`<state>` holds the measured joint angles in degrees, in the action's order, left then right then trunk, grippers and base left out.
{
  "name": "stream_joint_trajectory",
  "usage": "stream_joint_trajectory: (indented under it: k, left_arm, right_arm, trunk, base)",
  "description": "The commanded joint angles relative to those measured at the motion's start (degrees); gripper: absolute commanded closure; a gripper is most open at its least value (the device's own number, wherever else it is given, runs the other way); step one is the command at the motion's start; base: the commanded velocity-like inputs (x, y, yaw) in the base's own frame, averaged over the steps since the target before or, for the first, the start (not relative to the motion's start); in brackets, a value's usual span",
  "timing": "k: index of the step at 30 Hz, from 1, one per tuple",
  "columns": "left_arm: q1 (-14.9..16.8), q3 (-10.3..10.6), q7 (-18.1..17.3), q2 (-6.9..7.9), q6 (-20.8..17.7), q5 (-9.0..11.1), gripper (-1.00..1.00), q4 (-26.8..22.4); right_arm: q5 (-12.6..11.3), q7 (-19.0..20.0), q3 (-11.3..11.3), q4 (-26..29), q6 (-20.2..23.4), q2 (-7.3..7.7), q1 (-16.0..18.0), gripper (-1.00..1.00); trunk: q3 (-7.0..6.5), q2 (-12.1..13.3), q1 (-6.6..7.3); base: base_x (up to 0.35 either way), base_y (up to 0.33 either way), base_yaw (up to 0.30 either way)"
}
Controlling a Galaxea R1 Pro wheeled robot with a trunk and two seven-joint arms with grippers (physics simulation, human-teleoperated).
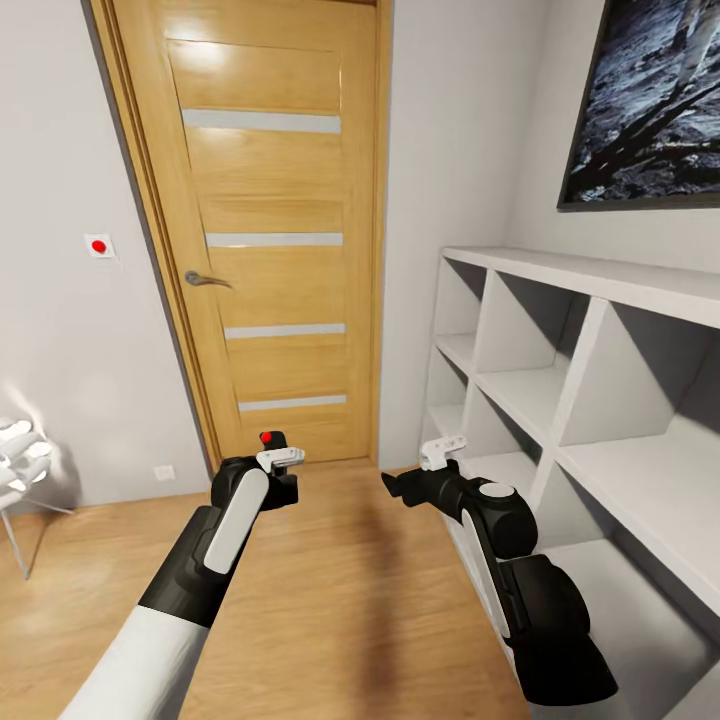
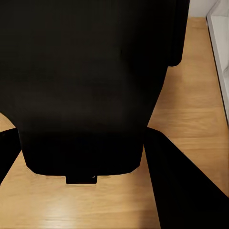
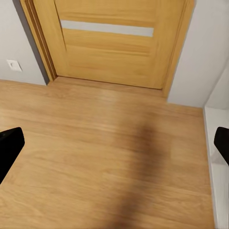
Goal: Attach the digital camera to the camera tripod in the bedroom.
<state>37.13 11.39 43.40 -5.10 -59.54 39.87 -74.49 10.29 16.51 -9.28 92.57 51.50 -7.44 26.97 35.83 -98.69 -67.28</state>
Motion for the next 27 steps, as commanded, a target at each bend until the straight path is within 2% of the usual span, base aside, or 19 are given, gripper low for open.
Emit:
stream_joint_trajectory:
  k: [1, 11, 14, 15, 23, 24, 27]
  left_arm:
    - [0.0, 0.0, 0.5, 0.00, -0.2, 0.4, 1.00, -0.1]
    - [-0.6, -0.8, 0.4, 0.31, 0.5, 0.4, 1.00, 0.1]
    - [-1.8, -1.8, 0.3, 0.61, 1.8, 0.4, 1.00, 0.1]
    - [-4.4, -3.7, -0.1, 1.08, 4.3, 0.5, 1.00, 0.2]
    - [-7.9, -5.6, -1.4, 1.59, 7.4, 0.4, 1.00, 0.6]
    - [-10.4, -6.7, -1.8, 1.87, 8.5, 0.2, 1.00, 0.7]
    - [-10.7, -7.3, -1.9, 1.99, 8.6, 0.2, 1.00, 0.7]
  right_arm:
    - [0.6, 0.5, 0.0, 0.1, 0.3, -0.02, 0.0, -1.00]
    - [0.6, 0.5, 0.0, 0.1, 0.8, -0.03, 0.0, -1.00]
    - [0.6, 0.5, 0.1, 0.1, 0.8, -0.03, 0.1, -1.00]
    - [0.6, 0.5, 0.2, 0.1, 0.6, -0.03, 0.1, -1.00]
    - [0.6, 0.4, -0.2, 0.1, 0.4, -0.03, 0.0, -1.00]
    - [0.8, 0.4, -0.4, 0.0, 0.2, -0.03, 0.0, -1.00]
    - [0.9, 0.4, -0.4, 0.0, 0.2, -0.03, 0.0, -1.00]
  trunk:
    - [0.06, 0.0, -0.02]
    - [0.06, 0.0, -0.02]
    - [0.06, 0.0, -0.02]
    - [0.07, 0.0, -0.02]
    - [0.18, 0.0, -0.02]
    - [0.19, 0.0, -0.02]
    - [0.21, 0.0, -0.02]
  base:
    - [0.168, 0.000, 0.000]
    - [0.064, 0.000, 0.078]
    - [0.016, 0.000, 0.229]
    - [0.007, 0.000, 0.264]
    - [0.004, 0.000, 0.278]
    - [0.000, 0.000, 0.294]
    - [0.045, 0.000, 0.294]
